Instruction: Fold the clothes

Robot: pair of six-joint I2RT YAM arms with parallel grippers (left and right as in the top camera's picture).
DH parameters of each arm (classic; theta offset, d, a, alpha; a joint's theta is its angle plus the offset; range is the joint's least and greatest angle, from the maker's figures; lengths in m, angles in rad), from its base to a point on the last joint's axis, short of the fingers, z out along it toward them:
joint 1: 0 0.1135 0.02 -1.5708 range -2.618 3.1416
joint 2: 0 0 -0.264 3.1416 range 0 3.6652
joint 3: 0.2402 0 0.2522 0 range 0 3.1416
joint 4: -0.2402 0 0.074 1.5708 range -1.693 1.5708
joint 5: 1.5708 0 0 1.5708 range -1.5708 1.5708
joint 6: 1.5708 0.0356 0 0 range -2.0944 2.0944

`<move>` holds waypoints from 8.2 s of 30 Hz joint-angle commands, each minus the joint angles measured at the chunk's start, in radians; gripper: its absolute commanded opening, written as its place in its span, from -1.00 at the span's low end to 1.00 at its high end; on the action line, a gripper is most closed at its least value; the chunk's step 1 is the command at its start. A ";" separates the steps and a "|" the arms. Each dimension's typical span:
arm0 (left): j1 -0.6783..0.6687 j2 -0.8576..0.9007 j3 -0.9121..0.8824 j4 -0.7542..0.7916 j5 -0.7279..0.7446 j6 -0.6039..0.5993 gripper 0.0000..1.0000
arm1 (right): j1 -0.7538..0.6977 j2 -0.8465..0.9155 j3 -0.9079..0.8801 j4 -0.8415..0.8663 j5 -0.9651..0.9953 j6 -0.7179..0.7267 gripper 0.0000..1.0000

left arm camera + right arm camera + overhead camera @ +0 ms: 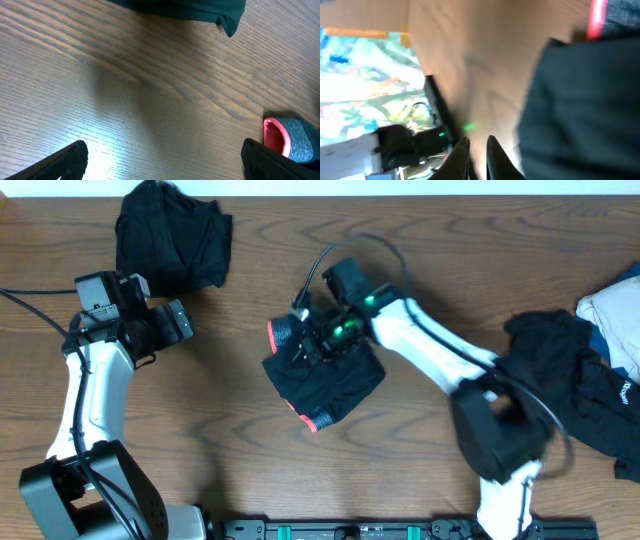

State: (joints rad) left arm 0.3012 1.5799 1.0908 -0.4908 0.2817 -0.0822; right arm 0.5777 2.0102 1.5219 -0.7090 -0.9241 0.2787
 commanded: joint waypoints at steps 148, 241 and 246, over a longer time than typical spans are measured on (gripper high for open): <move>-0.640 0.116 -0.399 0.725 0.113 -0.638 -0.88 | -0.492 -0.510 -0.249 -0.152 0.830 -0.034 0.99; -0.270 0.347 0.212 1.212 -0.721 0.045 -0.88 | -0.492 -0.510 -0.249 -0.155 0.830 -0.052 0.99; -0.288 0.257 0.212 1.204 -0.721 0.077 -0.88 | -0.492 -0.510 -0.249 -0.160 0.830 -0.052 0.99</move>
State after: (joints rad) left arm 0.0246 1.9156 1.2716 0.6979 -0.4046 -0.0494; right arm 0.0906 1.5173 1.2503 -0.8661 -0.1001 0.2405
